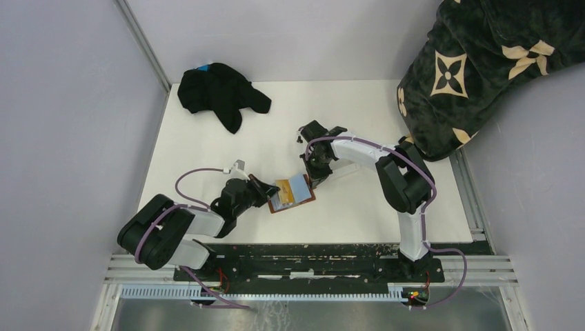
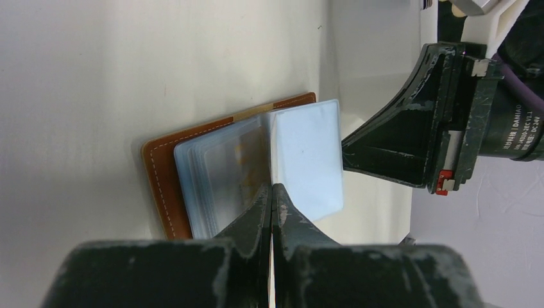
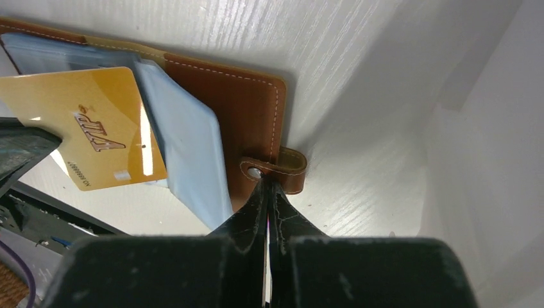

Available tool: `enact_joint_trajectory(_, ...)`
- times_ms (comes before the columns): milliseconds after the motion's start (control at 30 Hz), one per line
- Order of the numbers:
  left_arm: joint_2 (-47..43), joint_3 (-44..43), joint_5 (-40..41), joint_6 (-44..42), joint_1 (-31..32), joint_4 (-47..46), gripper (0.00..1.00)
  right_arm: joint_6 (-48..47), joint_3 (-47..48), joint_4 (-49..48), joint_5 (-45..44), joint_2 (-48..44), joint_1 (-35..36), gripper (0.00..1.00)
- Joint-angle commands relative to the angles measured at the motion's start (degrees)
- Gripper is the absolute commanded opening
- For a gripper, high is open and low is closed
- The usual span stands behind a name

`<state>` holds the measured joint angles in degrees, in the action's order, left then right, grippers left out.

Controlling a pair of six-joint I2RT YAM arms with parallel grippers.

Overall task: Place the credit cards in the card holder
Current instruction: Insert the credit card into the card holder.

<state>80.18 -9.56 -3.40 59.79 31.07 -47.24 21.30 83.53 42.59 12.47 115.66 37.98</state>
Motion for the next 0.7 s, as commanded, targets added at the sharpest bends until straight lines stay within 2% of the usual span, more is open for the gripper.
enact_joint_trajectory(0, 1.3, -2.4, 2.6, 2.2, 0.9, -3.9, 0.03, -1.3, 1.3, 0.7, -2.9, 0.7, -0.1, 0.01)
enact_joint_trajectory(267, 1.6, -2.4, 4.6, 2.2, 1.6, -3.2, 0.03, -1.6, 2.9, 1.5, -11.8, -4.9, 0.0, 0.01)
enact_joint_trajectory(667, 3.7, -3.4, 4.6, 3.5, 2.2, -5.2, 0.03, -2.1, 7.3, 2.9, -11.0, -7.6, 2.0, 0.01)
